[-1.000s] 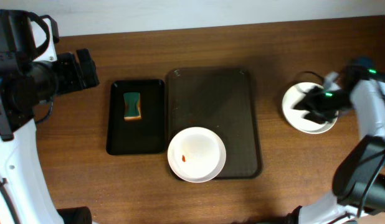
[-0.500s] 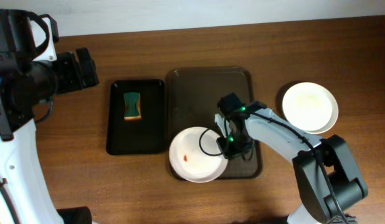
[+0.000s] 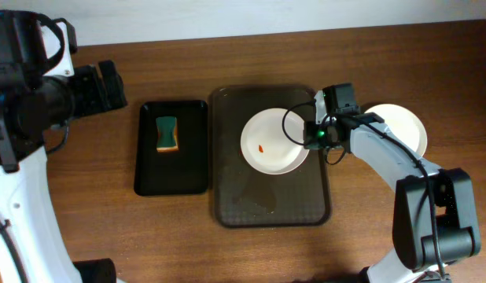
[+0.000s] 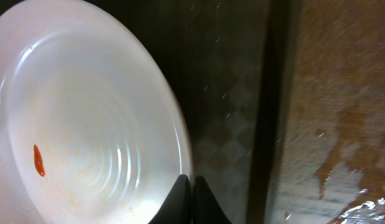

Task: Clean dirty plates on tray and stack at the side
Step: 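Drag the last plate up the tray with the right gripper, then grasp the sponge from the black tray with the left gripper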

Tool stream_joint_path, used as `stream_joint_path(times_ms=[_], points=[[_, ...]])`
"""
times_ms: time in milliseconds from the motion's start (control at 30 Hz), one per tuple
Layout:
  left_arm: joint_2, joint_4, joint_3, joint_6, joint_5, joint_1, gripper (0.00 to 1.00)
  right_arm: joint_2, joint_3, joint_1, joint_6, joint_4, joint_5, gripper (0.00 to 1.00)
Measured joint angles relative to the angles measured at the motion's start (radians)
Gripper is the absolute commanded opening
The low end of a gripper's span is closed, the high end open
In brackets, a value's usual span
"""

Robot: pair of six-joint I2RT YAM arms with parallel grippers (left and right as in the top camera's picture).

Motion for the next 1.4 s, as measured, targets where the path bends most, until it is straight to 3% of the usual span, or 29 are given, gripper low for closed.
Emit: stream_joint_path(times_ms=[33, 67, 167, 400, 567, 633, 800, 900, 1000, 1033, 1067, 1100, 1133, 1267, 1400], points=[[0.01, -0.003, 0.0, 0.0, 0.003, 0.0, 1.0, 0.0, 0.0, 0.008, 0.021, -0.022, -0.003, 0.33], [0.025, -0.007, 0.0, 0.0, 0.004, 0.0, 1.0, 0.0, 0.001, 0.015, 0.055, -0.053, -0.006, 0.36], [0.082, -0.019, -0.002, 0.0, 0.007, 0.0, 1.0, 0.0, 0.001, 0.026, 0.108, -0.096, -0.005, 0.34], [0.235, -0.031, -0.043, 0.026, 0.01, 0.0, 0.84, 0.0, 0.001, -0.006, -0.006, -0.052, -0.01, 0.3], [0.348, 0.316, -0.446, 0.041, -0.001, 0.0, 0.57, 0.0, 0.002, -0.006, -0.114, -0.078, -0.084, 0.3], [0.389, 0.442, -0.601, 0.071, 0.023, -0.003, 0.54, 0.0, 0.002, -0.006, -0.125, -0.079, -0.092, 0.31], [0.397, 0.845, -0.927, 0.109, 0.016, -0.076, 0.37, 0.0, 0.003, -0.006, -0.132, -0.082, -0.1, 0.31], [0.394, 0.967, -1.012, 0.102, -0.001, -0.109, 0.0, 0.0, 0.003, -0.006, -0.132, -0.082, -0.103, 0.31], [0.393, 0.966, -1.015, 0.092, -0.009, -0.114, 0.0, 0.0, 0.003, -0.006, -0.132, -0.082, -0.103, 0.31], [0.39, 0.936, -1.013, 0.076, -0.009, -0.116, 0.11, 0.0, 0.003, -0.006, -0.132, -0.082, -0.103, 0.31], [0.386, 0.877, -1.002, 0.056, -0.008, -0.117, 0.39, 0.0, 0.003, -0.006, -0.132, -0.083, -0.103, 0.31], [0.384, 0.84, -0.991, 0.047, -0.008, -0.117, 0.51, 0.0, 0.003, -0.006, -0.132, -0.085, -0.103, 0.31], [0.382, 0.795, -0.974, 0.039, -0.008, -0.117, 0.56, 0.0, 0.003, -0.006, -0.132, -0.087, -0.103, 0.32], [0.309, 0.748, -0.915, 0.027, -0.008, -0.118, 0.57, 0.0, 0.003, -0.006, -0.133, -0.086, -0.103, 0.38], [0.312, 0.837, -0.942, 0.024, -0.008, -0.119, 0.43, 0.0, 0.003, -0.006, -0.138, -0.085, -0.103, 0.39]])
